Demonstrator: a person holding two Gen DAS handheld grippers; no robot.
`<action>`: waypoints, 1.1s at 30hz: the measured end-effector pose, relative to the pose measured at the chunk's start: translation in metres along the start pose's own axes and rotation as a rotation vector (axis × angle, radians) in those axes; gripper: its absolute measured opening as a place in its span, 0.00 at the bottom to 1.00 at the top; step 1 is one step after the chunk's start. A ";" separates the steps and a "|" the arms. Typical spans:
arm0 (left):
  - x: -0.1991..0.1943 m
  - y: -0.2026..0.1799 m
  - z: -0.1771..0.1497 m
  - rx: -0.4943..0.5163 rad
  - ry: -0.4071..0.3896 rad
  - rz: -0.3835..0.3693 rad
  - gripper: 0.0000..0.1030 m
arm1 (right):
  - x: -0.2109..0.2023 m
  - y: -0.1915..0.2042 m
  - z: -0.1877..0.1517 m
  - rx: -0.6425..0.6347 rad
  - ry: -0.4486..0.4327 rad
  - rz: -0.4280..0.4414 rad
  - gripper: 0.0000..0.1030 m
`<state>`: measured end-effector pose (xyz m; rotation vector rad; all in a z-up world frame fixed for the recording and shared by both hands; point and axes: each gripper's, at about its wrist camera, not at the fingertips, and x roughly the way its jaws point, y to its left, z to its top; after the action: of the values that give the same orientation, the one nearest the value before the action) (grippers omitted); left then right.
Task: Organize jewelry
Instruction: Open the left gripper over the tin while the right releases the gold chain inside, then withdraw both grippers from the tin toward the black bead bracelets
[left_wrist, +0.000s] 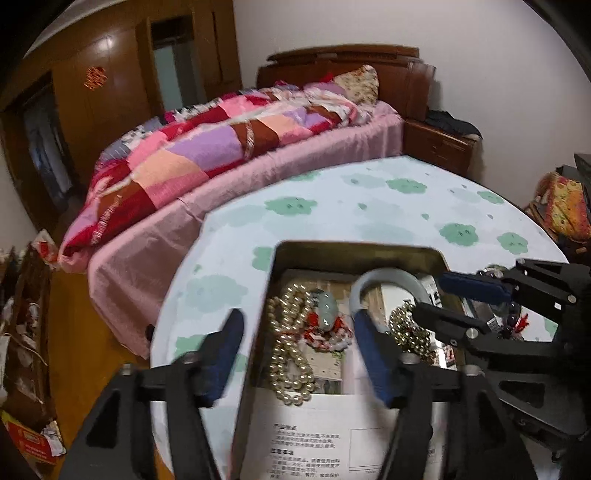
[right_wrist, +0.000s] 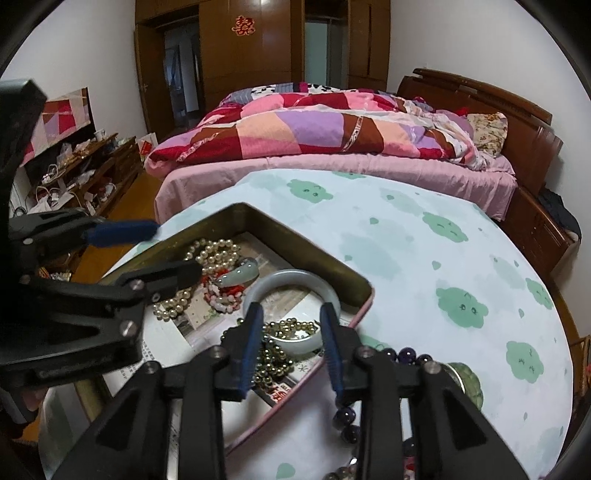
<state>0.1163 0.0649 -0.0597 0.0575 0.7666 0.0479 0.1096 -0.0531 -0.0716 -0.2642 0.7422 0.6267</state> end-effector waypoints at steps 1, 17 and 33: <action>-0.002 0.000 0.000 -0.004 -0.009 0.002 0.65 | 0.000 0.000 0.000 0.003 0.001 0.001 0.34; 0.004 0.009 -0.015 -0.061 0.001 0.131 0.65 | -0.040 -0.033 -0.027 0.075 -0.036 -0.032 0.54; 0.030 0.028 -0.003 -0.033 0.003 0.193 0.65 | -0.048 -0.122 -0.073 0.292 0.028 -0.199 0.53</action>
<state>0.1348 0.0953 -0.0807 0.1003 0.7616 0.2437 0.1178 -0.2020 -0.0887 -0.0756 0.8125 0.3212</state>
